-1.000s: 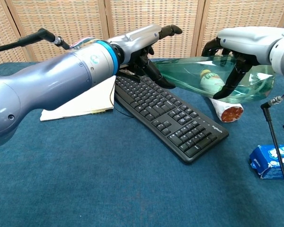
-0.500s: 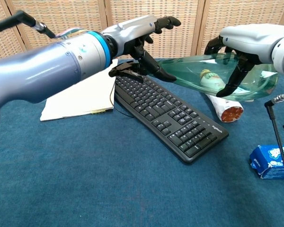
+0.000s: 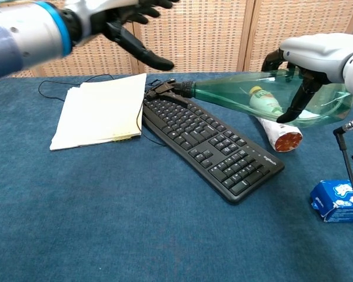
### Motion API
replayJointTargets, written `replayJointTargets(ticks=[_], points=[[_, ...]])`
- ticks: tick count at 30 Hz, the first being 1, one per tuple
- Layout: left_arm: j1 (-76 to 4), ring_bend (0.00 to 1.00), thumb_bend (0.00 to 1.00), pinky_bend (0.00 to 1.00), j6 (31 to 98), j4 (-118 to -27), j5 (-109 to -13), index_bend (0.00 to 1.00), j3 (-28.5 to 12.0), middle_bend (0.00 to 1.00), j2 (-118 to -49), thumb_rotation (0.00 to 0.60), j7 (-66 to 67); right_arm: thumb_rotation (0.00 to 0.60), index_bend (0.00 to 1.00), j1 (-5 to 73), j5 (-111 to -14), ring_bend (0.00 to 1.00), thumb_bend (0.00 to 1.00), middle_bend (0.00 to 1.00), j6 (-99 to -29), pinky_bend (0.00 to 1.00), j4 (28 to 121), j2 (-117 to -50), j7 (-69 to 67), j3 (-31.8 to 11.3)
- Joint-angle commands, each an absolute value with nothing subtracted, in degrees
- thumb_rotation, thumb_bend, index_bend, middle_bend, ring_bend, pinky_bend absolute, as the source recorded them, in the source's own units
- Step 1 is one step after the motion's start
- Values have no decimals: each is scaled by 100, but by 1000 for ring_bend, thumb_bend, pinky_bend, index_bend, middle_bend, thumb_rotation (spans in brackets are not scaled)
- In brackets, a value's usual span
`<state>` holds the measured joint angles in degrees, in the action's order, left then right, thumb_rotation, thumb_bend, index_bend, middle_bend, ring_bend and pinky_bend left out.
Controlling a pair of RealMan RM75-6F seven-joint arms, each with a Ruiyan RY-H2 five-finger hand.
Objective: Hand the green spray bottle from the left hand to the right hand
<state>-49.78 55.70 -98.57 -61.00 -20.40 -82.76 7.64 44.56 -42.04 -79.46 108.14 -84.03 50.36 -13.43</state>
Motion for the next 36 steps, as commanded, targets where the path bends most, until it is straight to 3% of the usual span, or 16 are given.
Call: replayJointTargets(ticks=[1, 9, 14, 20, 27, 32, 36], points=[[-4319, 0, 15, 0, 6183, -10172, -6286, 0, -1750, 0, -7643, 600, 769, 600, 660, 4387, -4133, 432, 325, 357, -7892, 503, 10762, -8368, 4794, -1432], [-2988, 0, 16, 0, 7840, -10806, -6324, 0, -954, 0, -6879, 600, 1781, 600, 661, 4265, -4207, 438, 326, 365, -7558, 506, 10761, -8197, 4037, -1628], [-2112, 0, 17, 0, 8498, -10879, -6391, 0, -443, 0, -6649, 600, 1462, 600, 661, 4239, -4234, 441, 328, 366, -7117, 510, 10950, -8167, 3179, -1925], [-1597, 0, 17, 0, 8708, -10675, -6674, 0, -106, 0, -6612, 600, 1113, 600, 662, 4258, -4291, 441, 328, 367, -6590, 510, 11135, -8217, 2112, -2296], [-1392, 0, 19, 0, 8772, -10550, -6966, 0, -55, 0, -6607, 600, 1128, 600, 662, 4389, -4387, 441, 328, 367, -6219, 510, 11118, -8434, 1238, -2578], [-1299, 0, 19, 0, 8755, -10477, -7100, 0, -71, 0, -6614, 600, 1115, 600, 662, 4478, -4354, 442, 325, 367, -5963, 510, 11072, -8641, 716, -2644], [-1266, 0, 19, 0, 8690, -10437, -7153, 0, -110, 0, -6603, 600, 1081, 600, 662, 4482, -4550, 442, 324, 367, -5963, 509, 10931, -8841, 582, -2439]])
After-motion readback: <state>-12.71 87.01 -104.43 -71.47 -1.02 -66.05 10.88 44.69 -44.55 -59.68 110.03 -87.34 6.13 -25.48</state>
